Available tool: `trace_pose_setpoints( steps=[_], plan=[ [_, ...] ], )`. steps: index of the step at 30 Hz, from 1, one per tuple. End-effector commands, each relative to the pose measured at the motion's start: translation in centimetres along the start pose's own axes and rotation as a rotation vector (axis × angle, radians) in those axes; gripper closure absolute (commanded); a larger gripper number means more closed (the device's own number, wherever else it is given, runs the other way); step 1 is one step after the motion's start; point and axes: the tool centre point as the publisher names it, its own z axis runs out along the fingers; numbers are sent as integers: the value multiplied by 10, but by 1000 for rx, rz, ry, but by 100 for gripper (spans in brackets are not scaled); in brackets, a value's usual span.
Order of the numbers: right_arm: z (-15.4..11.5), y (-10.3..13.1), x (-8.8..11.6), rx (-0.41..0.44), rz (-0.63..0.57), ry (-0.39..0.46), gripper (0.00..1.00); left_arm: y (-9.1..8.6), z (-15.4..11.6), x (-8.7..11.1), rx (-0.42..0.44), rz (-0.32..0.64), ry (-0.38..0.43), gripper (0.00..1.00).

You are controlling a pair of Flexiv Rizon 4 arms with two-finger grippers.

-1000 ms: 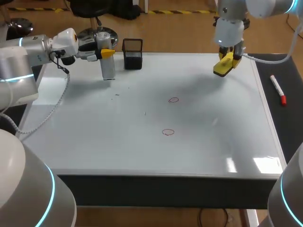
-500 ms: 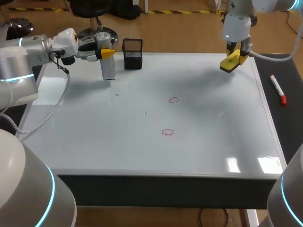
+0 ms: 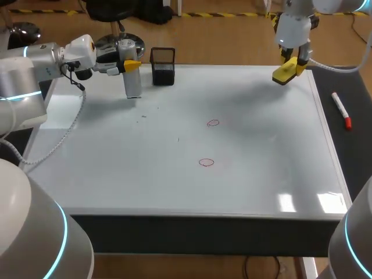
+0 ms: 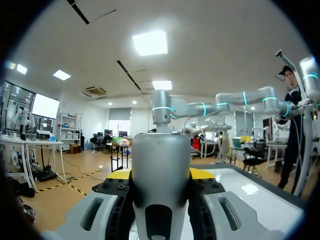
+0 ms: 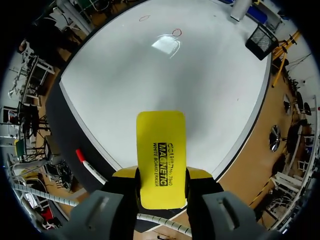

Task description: Pick up the inspection probe, press it on each red-marked spot on the whiteboard one by one, put down the probe, pick up the eraser, and wipe off all the red marks.

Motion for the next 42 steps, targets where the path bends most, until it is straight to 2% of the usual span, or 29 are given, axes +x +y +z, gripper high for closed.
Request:
trace_pose_setpoints(
  steps=[1,23,29,36,42],
  plan=[
    [-4,2,5,13,-2,-6,100,-1,1,1,0,2,-3,100],
    [-4,2,5,13,-2,-6,100,-1,1,1,0,2,-3,100],
    [-4,2,5,13,-2,-6,100,-3,33,20,23,4,67,100],
    [-4,2,5,13,-2,-6,100,-10,93,53,32,7,238,100],
    [-4,2,5,13,-2,-6,100,-15,134,74,40,-4,342,100]
  ],
)
